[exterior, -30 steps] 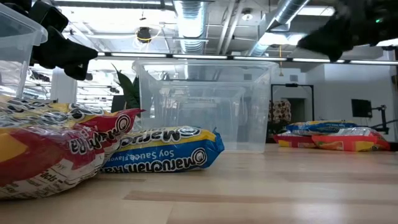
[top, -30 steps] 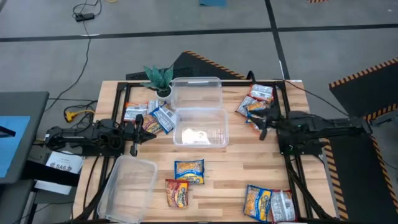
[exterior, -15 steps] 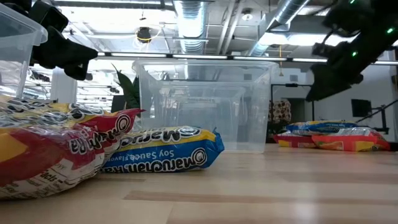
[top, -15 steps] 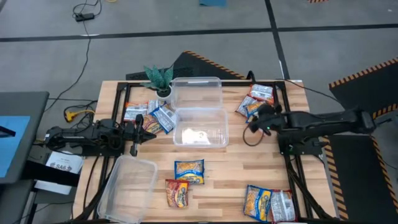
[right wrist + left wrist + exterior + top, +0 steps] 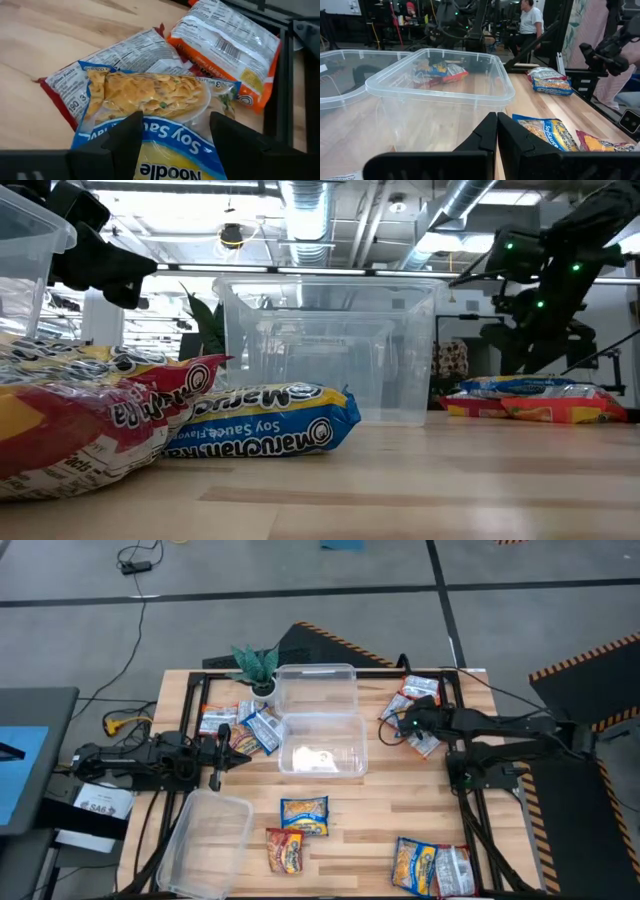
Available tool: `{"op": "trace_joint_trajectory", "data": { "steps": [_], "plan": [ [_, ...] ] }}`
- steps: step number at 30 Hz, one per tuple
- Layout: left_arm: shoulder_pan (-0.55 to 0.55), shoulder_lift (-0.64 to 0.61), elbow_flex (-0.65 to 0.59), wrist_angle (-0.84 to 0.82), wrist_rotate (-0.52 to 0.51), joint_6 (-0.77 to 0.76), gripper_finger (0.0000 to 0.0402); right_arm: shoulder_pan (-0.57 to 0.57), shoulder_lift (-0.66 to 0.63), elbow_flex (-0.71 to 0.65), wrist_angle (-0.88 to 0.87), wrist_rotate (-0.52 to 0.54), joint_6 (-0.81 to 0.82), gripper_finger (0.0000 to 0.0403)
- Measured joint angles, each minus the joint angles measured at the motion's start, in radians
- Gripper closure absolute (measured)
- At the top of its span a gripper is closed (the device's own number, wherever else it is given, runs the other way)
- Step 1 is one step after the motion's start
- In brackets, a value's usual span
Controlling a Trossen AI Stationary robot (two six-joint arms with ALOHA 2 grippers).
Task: Sort Maruchan noodles
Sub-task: Put the blue noodle pack into the top transparent bin
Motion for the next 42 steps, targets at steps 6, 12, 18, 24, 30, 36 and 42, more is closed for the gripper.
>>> {"op": "trace_joint_trajectory", "data": {
  "steps": [6,12,18,24,30,36,42],
  "plan": [
    [0.0,0.0,0.0,0.0,0.0,0.0,0.0401,-0.012,0.053,0.003,0.029,-0.015,-0.025,0.0156],
    [0.0,0.0,0.0,0.0,0.0,0.0,0.0401,-0.011,0.08,0.003,0.032,-0.03,-0.067,0.0293],
    [0.0,0.0,0.0,0.0,0.0,0.0,0.0401,-0.011,0.069,0.001,0.034,-0.028,-0.144,0.0387],
    [0.0,0.0,0.0,0.0,0.0,0.0,0.0401,0.025,-0.041,0.051,-0.021,-0.063,-0.215,0.0396],
    [0.0,0.0,0.0,0.0,0.0,0.0,0.0401,0.122,-0.143,0.092,-0.037,-0.216,-0.29,0.0389],
    [0.0,0.0,0.0,0.0,0.0,0.0,0.0401,0.25,-0.183,0.17,-0.025,-0.136,-0.319,0.0396],
    [0.0,0.0,0.0,0.0,0.0,0.0,0.0401,0.268,-0.161,0.305,0.125,-0.033,-0.502,0.0397]
  ]
}}
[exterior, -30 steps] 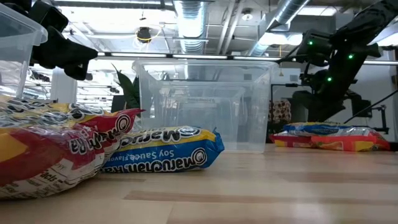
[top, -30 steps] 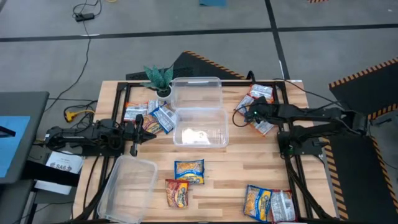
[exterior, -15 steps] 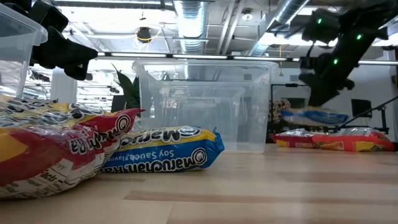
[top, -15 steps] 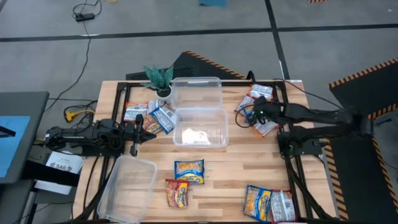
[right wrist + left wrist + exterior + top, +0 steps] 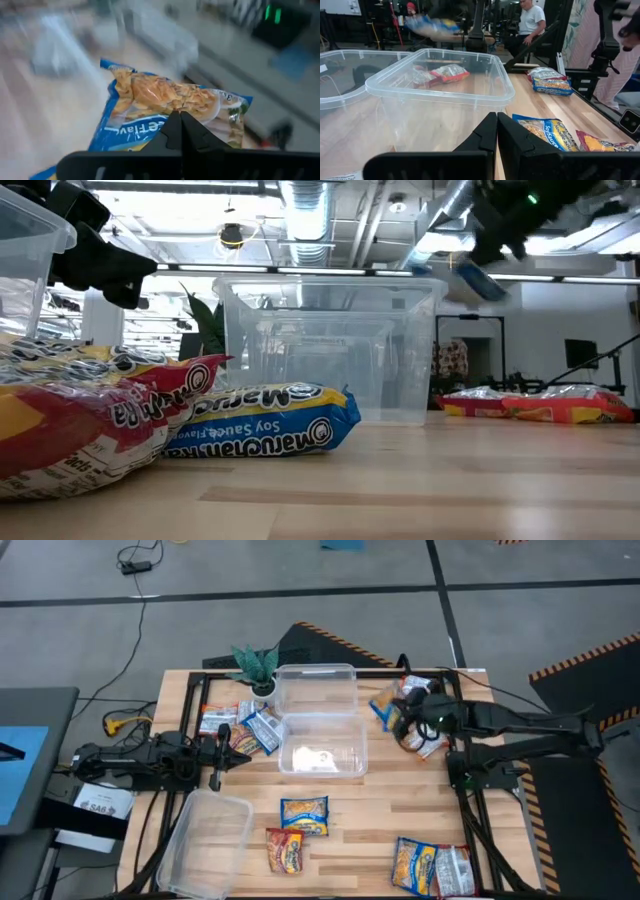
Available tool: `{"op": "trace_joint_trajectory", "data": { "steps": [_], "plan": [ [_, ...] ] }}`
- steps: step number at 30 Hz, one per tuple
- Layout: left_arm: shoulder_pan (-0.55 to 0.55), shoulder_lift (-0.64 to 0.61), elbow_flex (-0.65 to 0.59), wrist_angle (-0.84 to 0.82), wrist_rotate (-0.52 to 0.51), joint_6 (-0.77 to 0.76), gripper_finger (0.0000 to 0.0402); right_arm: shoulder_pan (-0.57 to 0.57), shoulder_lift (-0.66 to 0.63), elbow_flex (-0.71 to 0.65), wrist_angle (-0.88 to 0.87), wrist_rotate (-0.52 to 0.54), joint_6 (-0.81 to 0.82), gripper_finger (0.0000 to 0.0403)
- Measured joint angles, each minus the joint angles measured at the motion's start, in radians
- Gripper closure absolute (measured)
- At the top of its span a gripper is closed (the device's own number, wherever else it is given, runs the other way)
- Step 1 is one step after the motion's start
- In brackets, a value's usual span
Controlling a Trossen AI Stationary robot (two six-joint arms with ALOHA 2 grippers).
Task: Sort Maruchan noodles
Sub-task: Put the blue noodle pack into the top transparent bin
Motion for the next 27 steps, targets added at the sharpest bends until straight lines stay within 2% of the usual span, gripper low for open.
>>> {"op": "trace_joint_trajectory", "data": {
  "steps": [3,6,11,13,18,21,27],
  "plan": [
    [0.0,0.0,0.0,0.0,0.0,0.0,0.0401,-0.037,0.037,0.028,0.157,-0.024,-0.125,0.0397],
    [0.0,0.0,0.0,0.0,0.0,0.0,0.0401,-0.088,0.115,0.036,0.338,-0.103,-0.202,0.0397],
    [0.0,0.0,0.0,0.0,0.0,0.0,0.0401,-0.167,0.292,0.036,0.636,-0.306,-0.226,0.0397],
    [0.0,0.0,0.0,0.0,0.0,0.0,0.0401,-0.186,0.372,0.036,0.728,-0.349,-0.222,0.0397],
    [0.0,0.0,0.0,0.0,0.0,0.0,0.0401,-0.222,0.548,0.035,0.939,-0.394,-0.159,0.0396],
    [0.0,0.0,0.0,0.0,0.0,0.0,0.0402,-0.232,0.62,0.035,1.031,-0.394,-0.12,0.0378],
    [0.0,0.0,0.0,0.0,0.0,0.0,0.0402,-0.242,0.652,0.046,1.03,-0.393,-0.112,0.0329]
  ]
}}
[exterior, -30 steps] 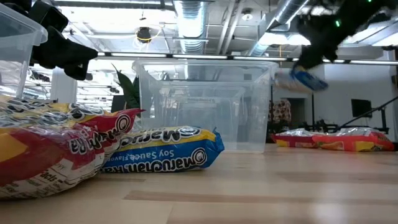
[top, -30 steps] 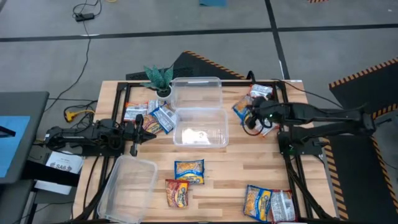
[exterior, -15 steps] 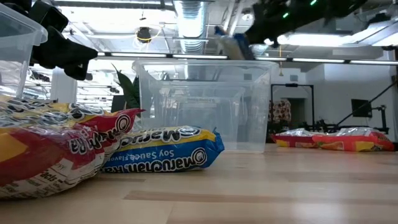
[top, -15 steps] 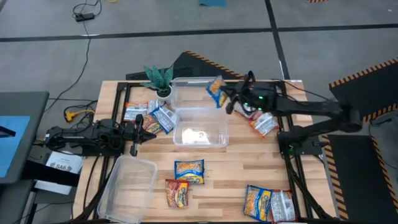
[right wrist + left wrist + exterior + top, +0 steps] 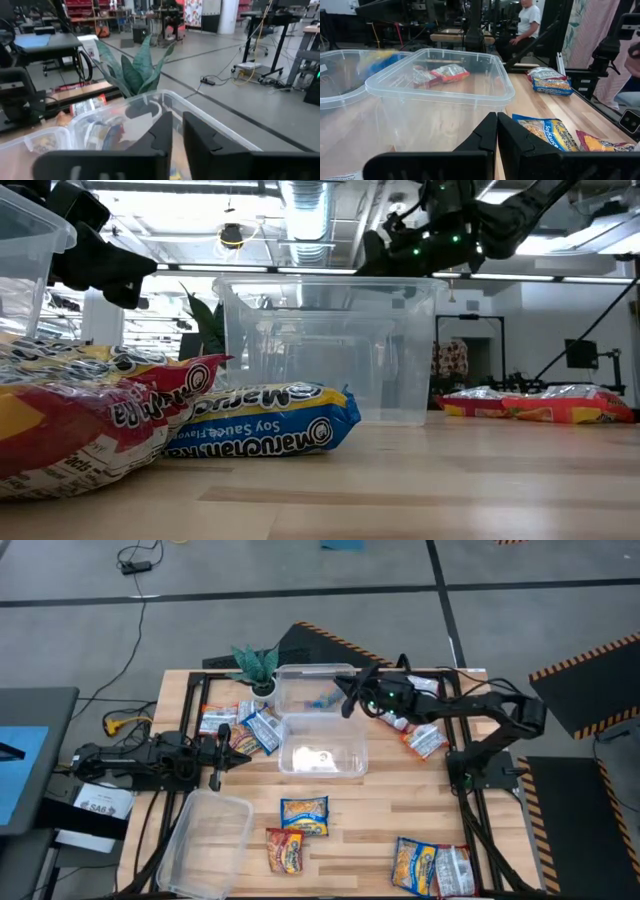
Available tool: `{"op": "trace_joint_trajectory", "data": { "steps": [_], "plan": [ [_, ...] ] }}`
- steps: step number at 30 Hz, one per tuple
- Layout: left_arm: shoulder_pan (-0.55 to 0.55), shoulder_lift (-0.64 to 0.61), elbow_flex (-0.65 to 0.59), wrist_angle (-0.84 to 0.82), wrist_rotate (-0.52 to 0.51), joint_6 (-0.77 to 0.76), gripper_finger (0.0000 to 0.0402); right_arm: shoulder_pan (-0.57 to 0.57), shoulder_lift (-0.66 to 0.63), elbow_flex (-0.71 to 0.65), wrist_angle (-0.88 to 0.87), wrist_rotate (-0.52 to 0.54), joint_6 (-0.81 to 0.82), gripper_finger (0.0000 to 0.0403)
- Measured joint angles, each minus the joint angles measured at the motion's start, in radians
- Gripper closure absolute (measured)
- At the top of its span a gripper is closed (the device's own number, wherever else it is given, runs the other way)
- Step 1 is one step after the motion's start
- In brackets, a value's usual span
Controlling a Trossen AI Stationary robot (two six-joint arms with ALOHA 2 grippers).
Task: Sort Maruchan noodles
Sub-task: Put the blue noodle pack into the top transparent bin, then put the orange noodle pack into the middle transparent bin
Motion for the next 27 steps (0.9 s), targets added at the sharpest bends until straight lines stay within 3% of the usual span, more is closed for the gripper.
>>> {"op": "trace_joint_trajectory", "data": {
  "steps": [6,13,16,20,27],
  "plan": [
    [0.0,0.0,0.0,0.0,0.0,0.0,0.0401,0.003,-0.087,0.036,-0.19,-0.001,-0.019,0.0247],
    [0.0,0.0,0.0,0.0,0.0,0.0,0.0402,0.028,-0.32,0.083,-0.712,-0.054,-0.071,0.0166],
    [0.0,0.0,0.0,0.0,0.0,0.0,0.0401,0.06,-0.431,0.085,-0.955,-0.053,-0.039,0.016],
    [0.0,0.0,0.0,0.0,0.0,0.0,0.0401,0.104,-0.537,0.077,-1.258,-0.048,0.13,0.0163],
    [0.0,0.0,0.0,0.0,0.0,0.0,0.0401,0.201,-0.588,-0.078,-1.435,-0.042,0.429,0.0172]
  ]
}}
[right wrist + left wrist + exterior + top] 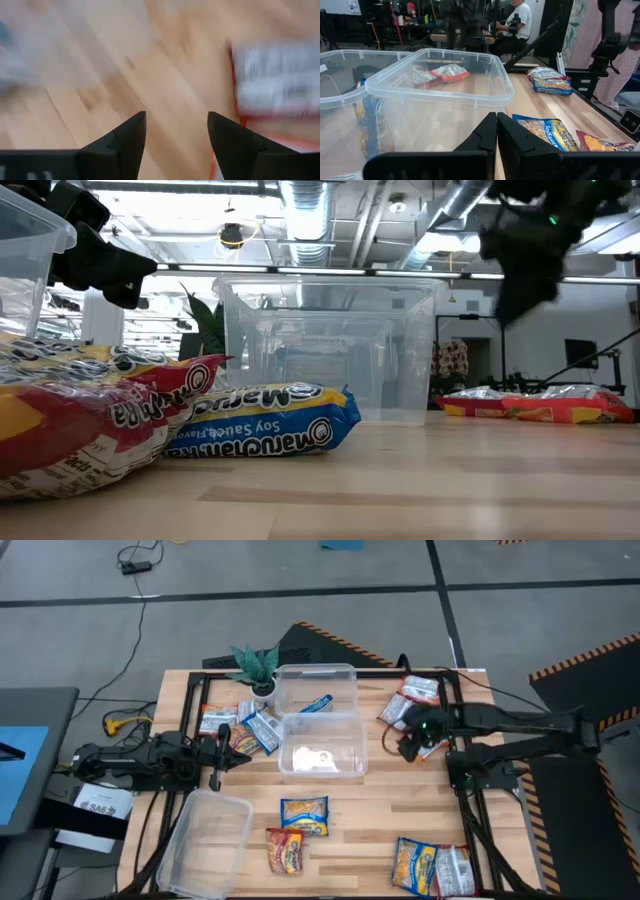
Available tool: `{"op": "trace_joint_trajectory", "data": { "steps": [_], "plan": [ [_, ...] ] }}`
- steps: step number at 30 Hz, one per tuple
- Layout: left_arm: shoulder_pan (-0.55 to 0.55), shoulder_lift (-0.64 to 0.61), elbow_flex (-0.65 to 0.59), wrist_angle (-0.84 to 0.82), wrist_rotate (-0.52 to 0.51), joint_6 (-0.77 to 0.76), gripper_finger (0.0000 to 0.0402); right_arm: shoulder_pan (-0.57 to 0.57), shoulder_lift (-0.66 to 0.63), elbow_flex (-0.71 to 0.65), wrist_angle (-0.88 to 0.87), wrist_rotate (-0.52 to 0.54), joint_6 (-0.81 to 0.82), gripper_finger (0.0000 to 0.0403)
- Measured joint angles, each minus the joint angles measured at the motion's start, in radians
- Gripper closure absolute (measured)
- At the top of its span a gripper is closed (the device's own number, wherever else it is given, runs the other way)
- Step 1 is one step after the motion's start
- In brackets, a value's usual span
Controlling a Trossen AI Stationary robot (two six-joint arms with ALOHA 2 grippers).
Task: Sort Maruchan noodles
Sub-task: Put the orange noodle pack into the middle transparent bin
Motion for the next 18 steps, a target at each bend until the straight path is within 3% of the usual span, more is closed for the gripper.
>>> {"op": "trace_joint_trajectory", "data": {
  "steps": [4,9,18],
  "plan": [
    [0.0,0.0,0.0,0.0,0.0,0.0,0.0401,0.047,0.019,-0.087,-0.019,0.048,0.161,0.0176],
    [0.0,0.0,0.0,0.0,0.0,0.0,0.0401,0.093,0.071,-0.118,-0.046,0.181,0.29,0.018],
    [0.0,0.0,0.0,0.0,0.0,0.0,0.0401,0.134,0.234,-0.118,-0.017,0.26,0.349,0.0182]
  ]
}}
